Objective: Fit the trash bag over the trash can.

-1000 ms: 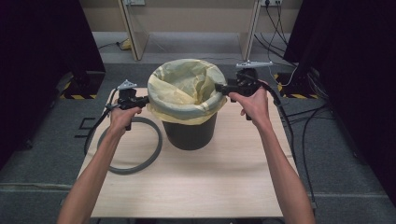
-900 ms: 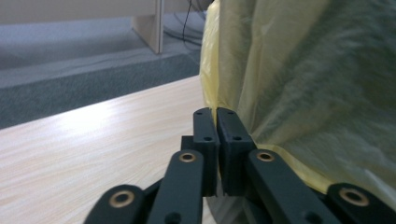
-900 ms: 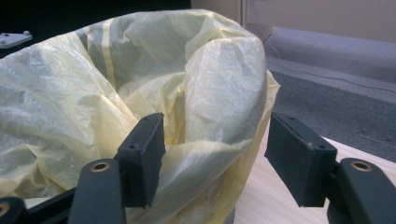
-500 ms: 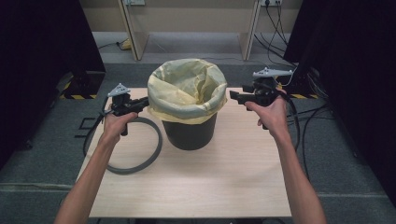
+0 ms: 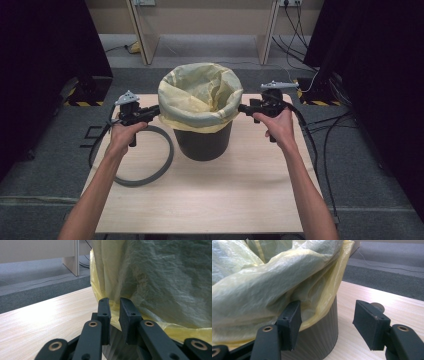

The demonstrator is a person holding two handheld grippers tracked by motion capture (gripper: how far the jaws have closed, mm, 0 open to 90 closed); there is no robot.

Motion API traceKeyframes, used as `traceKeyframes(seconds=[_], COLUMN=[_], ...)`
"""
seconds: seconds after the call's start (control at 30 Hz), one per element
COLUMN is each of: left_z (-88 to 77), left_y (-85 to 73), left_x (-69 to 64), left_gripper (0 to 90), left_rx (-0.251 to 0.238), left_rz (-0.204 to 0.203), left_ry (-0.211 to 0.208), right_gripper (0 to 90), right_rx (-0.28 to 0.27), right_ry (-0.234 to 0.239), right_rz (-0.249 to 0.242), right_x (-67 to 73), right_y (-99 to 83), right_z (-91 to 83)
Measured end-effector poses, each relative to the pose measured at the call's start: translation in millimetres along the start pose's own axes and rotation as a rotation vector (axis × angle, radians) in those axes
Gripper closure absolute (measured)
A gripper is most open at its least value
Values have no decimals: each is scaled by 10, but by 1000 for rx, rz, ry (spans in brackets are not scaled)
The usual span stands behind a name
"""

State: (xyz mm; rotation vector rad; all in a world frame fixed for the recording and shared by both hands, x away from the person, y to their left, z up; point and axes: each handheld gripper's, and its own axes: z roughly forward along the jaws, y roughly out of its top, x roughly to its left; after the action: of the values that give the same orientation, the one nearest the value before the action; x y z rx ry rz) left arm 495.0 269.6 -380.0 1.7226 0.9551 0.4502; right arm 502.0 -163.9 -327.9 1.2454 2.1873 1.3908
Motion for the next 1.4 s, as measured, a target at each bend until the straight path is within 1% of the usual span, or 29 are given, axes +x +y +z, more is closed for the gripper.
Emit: traceKeyframes(seconds=[0.03, 0.07, 0.13, 0.17, 0.2, 0.23, 0.3, 0.33, 0.37, 0.43, 0.53, 0.6, 0.67, 0.7, 0.73, 0.8, 0.83, 0.87, 0.9, 0.97, 1.03, 1.07, 1.17, 1.23, 1.27, 1.3, 1.33, 1.4], left_z=[2, 3, 7, 9, 11, 13, 15, 16, 16, 19, 56, 104, 161, 185, 217, 290, 315, 323, 314, 247, 155, 103, -80, -162, -230, -288, -319, -393], left_y=[-1, -2, -10, -14, -17, -20, -26, -28, -34, -43, -81, -120, -150, -159, -171, -210, -234, -253, -262, -272, -270, -270, -280, -296, -320, -353, -378, -458], left_x=[-5, -8, -15, -21, -24, -26, -30, -34, -43, -55, -86, -105, -116, -119, -119, -115, -101, -85, -75, -65, -68, -78, -145, -196, -247, -305, -343, -448], left_gripper=[791, 792, 796, 803, 811, 819, 835, 843, 847, 864, 885, 897, 899, 900, 900, 900, 900, 900, 900, 882, 852, 831, 762, 664, 633, 592, 537, 480], left_rx=[-1, -2, 1, 3, 3, 5, 8, 8, 8, 9, 31, 49, 63, 69, 79, 108, 112, 109, 107, 87, 85, 81, 57, 44, 34, 35, 37, 44], left_rz=[0, 2, 2, 5, 6, 5, 4, 5, 7, 12, 37, 59, 61, 60, 64, 85, 75, 57, 51, 40, 54, 61, 59, 57, 58, 62, 67, 77], left_ry=[-3, -5, -5, -8, -10, -12, -12, -13, -15, -12, 1, 15, 16, 15, 17, 47, 51, 44, 41, 37, 37, 39, 11, -2, -14, -31, -42, -60], right_gripper=[406, 438, 503, 564, 643, 687, 806, 854, 872, 900, 900, 900, 900, 900, 900, 900, 891, 865, 783, 662, 567, 552, 501, 477, 474, 470, 461, 455], right_rx=[7, 12, 28, 32, 31, 33, 30, 31, 38, 43, 67, 84, 82, 81, 84, 86, 88, 86, 81, 84, 78, 72, 35, 4, -1, -15, -29, -41], right_ry=[3, 1, -13, -5, 22, 32, 38, 29, 26, 35, 22, -5, 2, 2, 4, 2, 2, 2, -5, -23, -37, -42, -46, -56, -56, -59, -64, -64], right_rz=[3, 6, -17, -18, -18, -20, -35, -39, -40, -35, -43, -49, -40, -44, -36, -30, -29, -28, -30, -14, 7, 6, 10, 3, 9, 7, 0, -14], right_x=[2, 5, -5, -13, -25, -31, -50, -64, -75, -113, -153, -200, -237, -260, -265, -288, -298, -303, -308, -316, -334, -337, -343, -339, -332, -322, -304, -271], right_y=[4, 6, -6, -18, -41, -55, -95, -114, -128, -170, -211, -236, -255, -268, -276, -293, -300, -306, -310, -311, -293, -282, -225, -164, -149, -108, -62, 11], right_z=[32, 57, 108, 124, 153, 171, 222, 249, 272, 345, 435, 495, 539, 567, 580, 603, 608, 609, 605, 570, 477, 435, 249, 102, 70, -5, -74, -156])
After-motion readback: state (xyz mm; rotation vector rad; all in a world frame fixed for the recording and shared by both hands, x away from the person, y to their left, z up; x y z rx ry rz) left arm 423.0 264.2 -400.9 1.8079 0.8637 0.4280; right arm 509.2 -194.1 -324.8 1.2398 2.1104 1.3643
